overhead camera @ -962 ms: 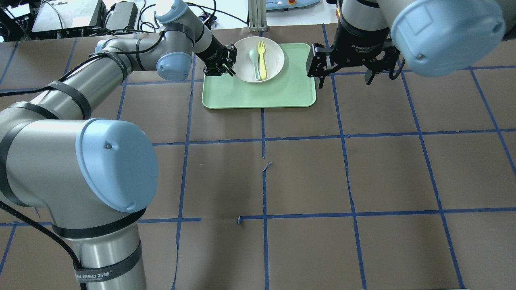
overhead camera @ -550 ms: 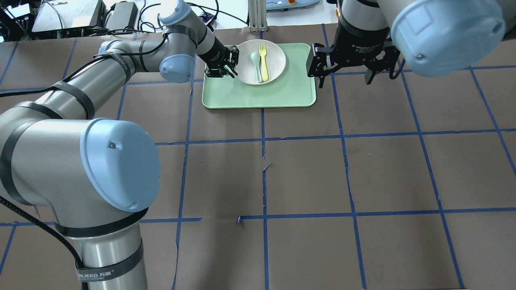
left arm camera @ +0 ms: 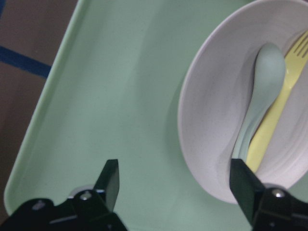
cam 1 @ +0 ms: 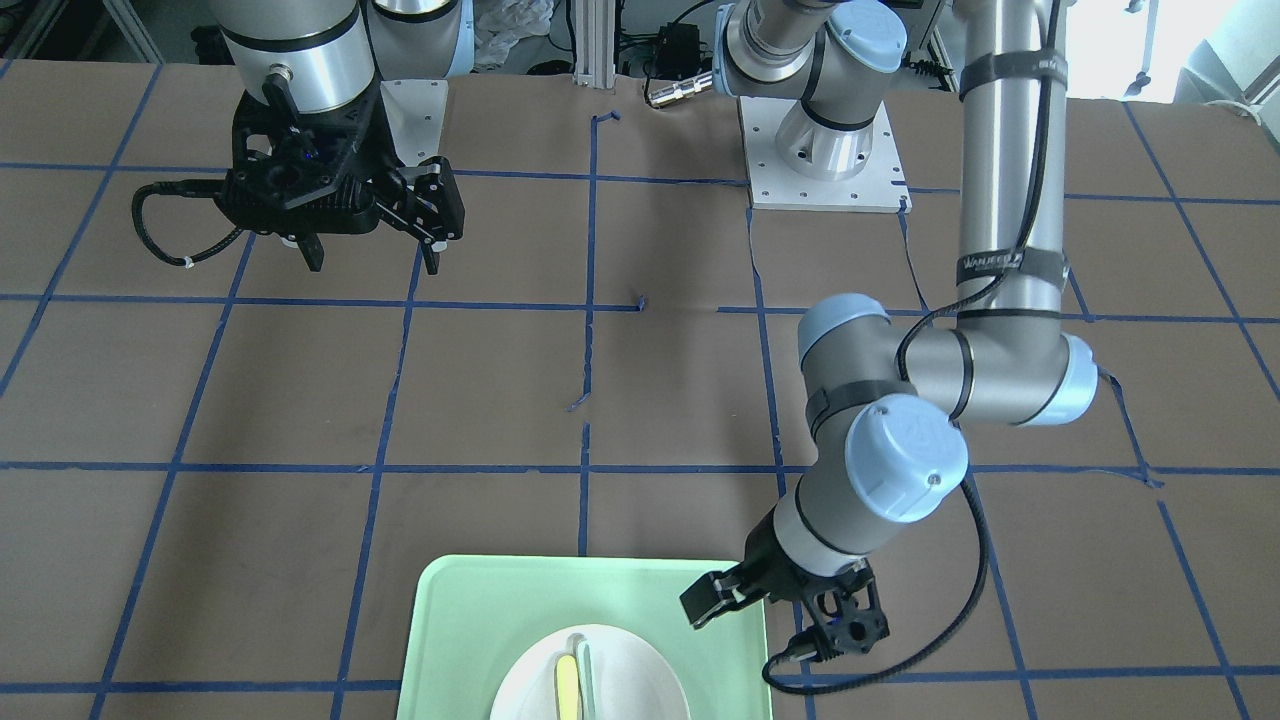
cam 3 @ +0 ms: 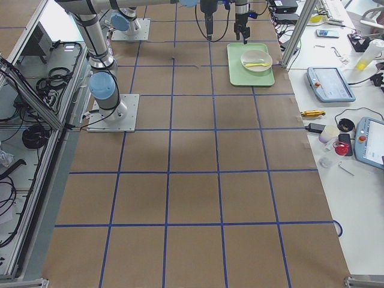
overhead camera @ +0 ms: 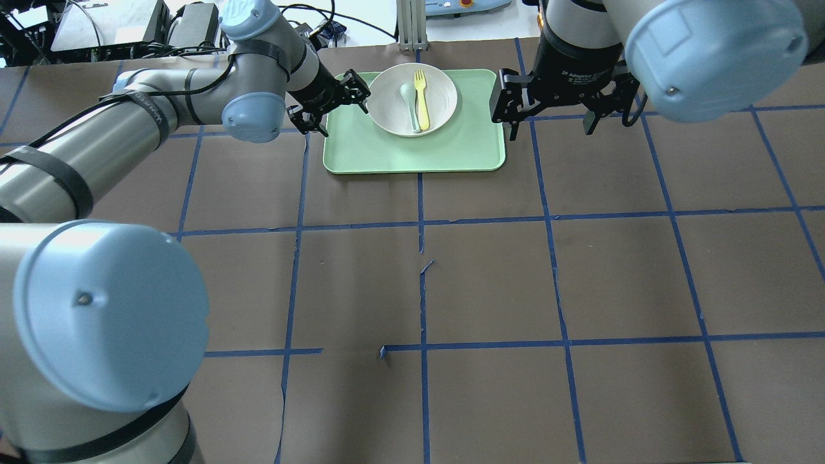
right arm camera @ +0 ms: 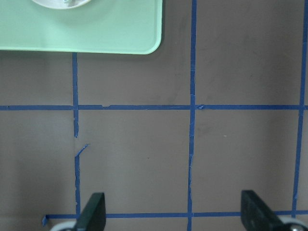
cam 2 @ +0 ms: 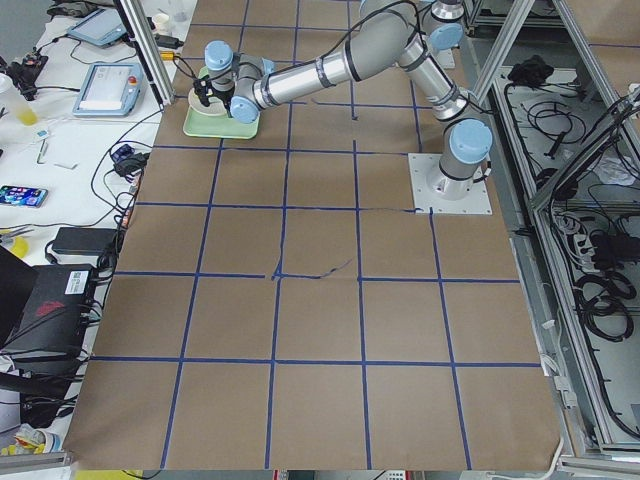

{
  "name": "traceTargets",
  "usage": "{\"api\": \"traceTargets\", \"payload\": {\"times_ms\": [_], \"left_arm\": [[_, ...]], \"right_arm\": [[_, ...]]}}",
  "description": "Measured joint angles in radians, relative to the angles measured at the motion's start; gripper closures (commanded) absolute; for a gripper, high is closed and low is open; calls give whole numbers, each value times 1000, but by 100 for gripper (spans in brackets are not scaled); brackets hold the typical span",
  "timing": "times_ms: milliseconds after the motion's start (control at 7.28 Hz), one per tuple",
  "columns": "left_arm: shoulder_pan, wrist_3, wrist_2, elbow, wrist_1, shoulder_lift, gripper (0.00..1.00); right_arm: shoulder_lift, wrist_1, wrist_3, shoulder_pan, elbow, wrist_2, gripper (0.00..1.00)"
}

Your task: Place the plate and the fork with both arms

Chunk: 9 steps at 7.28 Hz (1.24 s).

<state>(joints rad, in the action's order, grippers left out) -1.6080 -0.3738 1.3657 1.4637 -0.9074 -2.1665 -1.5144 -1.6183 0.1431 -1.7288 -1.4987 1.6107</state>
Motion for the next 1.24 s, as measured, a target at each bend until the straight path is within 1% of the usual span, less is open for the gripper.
{"api": "traceTargets", "payload": {"times_ms": [137,275,412,550,687,824,1099,1237], "left_arm": [[16,91,75,90,-16,98,0],[23,154,156,154,-66,196,0],[25,193,213,175,-163,286,0],[23,211,240,161,-281,366,0],[18,220,246,133,-389,429,0],[12,228,243,110,-469,480,0],[-26,242,216,96,-564,560,0],[-42,257,211,92,-594,583,0]], "right_arm": [[-1,0,0,0,0,0,0],[-1,1,0,0,0,0,0],[-1,1,0,0,0,0,0],[-1,1,0,0,0,0,0],[-1,1,-1,0,0,0,0],[-1,1,0,0,0,1,0],[-2,1,0,0,0,2,0],[-2,1,0,0,0,4,0]]}}
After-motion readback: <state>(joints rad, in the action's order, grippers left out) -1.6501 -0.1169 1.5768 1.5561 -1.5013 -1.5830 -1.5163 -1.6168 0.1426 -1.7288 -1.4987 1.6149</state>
